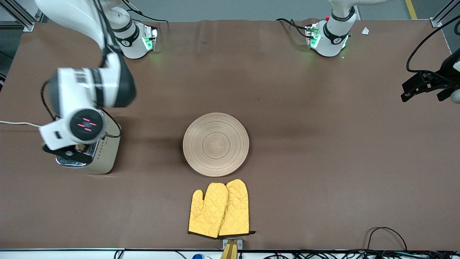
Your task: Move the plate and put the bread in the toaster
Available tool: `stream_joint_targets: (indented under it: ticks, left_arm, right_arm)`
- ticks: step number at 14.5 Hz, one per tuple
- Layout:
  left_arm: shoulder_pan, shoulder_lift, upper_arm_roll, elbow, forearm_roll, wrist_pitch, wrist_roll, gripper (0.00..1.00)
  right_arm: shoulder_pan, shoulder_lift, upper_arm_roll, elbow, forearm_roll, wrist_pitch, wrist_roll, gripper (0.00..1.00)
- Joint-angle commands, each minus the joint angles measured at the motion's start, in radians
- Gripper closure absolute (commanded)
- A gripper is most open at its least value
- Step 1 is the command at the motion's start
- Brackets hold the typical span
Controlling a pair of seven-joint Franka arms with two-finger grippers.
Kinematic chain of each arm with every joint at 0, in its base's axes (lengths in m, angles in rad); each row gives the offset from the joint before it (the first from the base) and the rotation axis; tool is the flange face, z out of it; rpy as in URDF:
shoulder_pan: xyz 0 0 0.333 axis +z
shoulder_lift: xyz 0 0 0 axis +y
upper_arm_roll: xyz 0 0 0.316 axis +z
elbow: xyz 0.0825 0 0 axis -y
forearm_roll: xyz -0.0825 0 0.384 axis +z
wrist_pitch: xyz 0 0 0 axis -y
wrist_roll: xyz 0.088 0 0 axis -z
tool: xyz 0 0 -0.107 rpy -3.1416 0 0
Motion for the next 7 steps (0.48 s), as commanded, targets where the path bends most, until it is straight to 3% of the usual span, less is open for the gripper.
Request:
stream_joint_targets:
  ticks: [1,7]
  left_arm:
    - [0.001,-0.008,-0.001,0.016,0.015,-0.011,0.005,0.00]
    - [0.003,-0.019,-0.015,0.013,0.016,-0.049,-0.011,0.00]
  right_arm:
    - [-0.086,-0.131,0.014,-0.028,0.177,0.050,-0.048,0.00]
    - [-0.217,-0.303,0.013,-0.043,0.315,0.153,-0.403,0.00]
